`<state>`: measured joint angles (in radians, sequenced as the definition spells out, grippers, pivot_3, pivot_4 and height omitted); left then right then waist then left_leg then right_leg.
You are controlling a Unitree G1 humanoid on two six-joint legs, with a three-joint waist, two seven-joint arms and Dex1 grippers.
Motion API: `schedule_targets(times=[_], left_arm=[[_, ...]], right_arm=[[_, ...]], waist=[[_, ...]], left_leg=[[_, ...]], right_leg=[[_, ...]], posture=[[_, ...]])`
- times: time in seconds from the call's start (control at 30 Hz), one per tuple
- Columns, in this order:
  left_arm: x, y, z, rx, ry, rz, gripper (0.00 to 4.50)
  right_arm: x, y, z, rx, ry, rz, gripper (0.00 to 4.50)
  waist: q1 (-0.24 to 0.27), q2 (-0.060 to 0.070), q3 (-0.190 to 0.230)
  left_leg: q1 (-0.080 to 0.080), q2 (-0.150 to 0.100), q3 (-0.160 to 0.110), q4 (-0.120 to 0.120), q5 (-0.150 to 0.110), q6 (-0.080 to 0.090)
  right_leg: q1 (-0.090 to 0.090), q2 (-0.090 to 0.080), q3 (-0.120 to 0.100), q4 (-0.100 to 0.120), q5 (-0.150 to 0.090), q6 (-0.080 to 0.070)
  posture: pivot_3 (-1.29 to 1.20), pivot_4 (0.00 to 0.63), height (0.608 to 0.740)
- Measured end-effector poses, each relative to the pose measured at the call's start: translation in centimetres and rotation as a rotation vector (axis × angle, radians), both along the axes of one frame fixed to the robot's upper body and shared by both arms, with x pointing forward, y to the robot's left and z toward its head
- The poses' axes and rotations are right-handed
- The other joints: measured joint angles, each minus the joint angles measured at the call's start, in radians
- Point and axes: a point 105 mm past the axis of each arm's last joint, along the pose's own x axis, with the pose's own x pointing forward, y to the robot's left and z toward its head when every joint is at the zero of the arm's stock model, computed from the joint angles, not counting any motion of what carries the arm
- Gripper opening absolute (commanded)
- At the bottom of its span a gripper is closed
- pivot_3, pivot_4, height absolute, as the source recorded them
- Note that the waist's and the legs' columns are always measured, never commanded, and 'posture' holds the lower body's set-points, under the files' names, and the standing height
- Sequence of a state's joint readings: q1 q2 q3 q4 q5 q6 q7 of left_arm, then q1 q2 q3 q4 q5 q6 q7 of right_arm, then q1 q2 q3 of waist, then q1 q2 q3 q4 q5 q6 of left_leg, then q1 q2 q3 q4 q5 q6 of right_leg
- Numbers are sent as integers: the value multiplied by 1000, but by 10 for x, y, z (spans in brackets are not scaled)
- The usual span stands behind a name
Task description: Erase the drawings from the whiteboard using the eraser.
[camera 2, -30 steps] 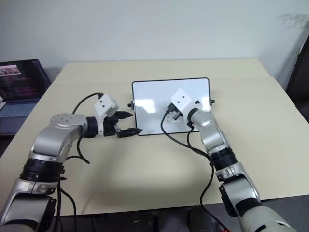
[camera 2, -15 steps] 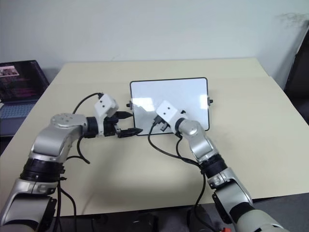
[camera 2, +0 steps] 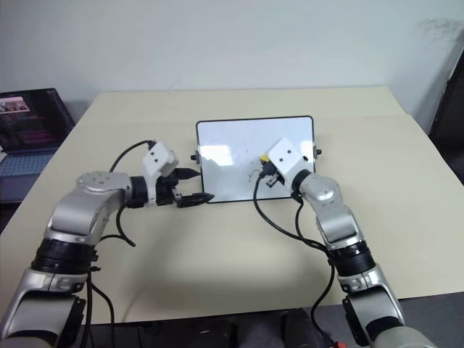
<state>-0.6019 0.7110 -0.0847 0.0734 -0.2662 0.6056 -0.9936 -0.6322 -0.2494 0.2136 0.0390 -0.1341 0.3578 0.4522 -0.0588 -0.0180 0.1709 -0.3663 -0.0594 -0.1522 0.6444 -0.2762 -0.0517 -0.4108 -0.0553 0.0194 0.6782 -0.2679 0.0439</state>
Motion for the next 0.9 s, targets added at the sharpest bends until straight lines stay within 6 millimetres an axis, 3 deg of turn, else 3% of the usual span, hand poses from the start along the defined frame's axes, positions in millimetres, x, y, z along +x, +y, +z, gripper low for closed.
schedule_targets(times=[0.2,0.53,0.9], left_arm=[[-2,-6,-6,14,25,-35,4500],[-2,-6,-6,18,24,-36,4500],[4,2,-9,23,28,15,4500]], right_arm=[[8,22,-20,16,-15,-11,973],[23,31,-28,32,-42,-1,973],[2,56,-61,-53,54,155,973]], waist=[[1,0,0],[-5,0,0],[-8,0,0]], left_leg=[[0,0,1,0,0,0],[2,0,2,0,0,0],[6,1,1,1,0,0]], right_leg=[[0,0,0,0,0,0],[1,0,1,1,0,0],[4,2,0,2,1,-1]], posture=[[0,150,740],[0,150,740],[0,150,740]])
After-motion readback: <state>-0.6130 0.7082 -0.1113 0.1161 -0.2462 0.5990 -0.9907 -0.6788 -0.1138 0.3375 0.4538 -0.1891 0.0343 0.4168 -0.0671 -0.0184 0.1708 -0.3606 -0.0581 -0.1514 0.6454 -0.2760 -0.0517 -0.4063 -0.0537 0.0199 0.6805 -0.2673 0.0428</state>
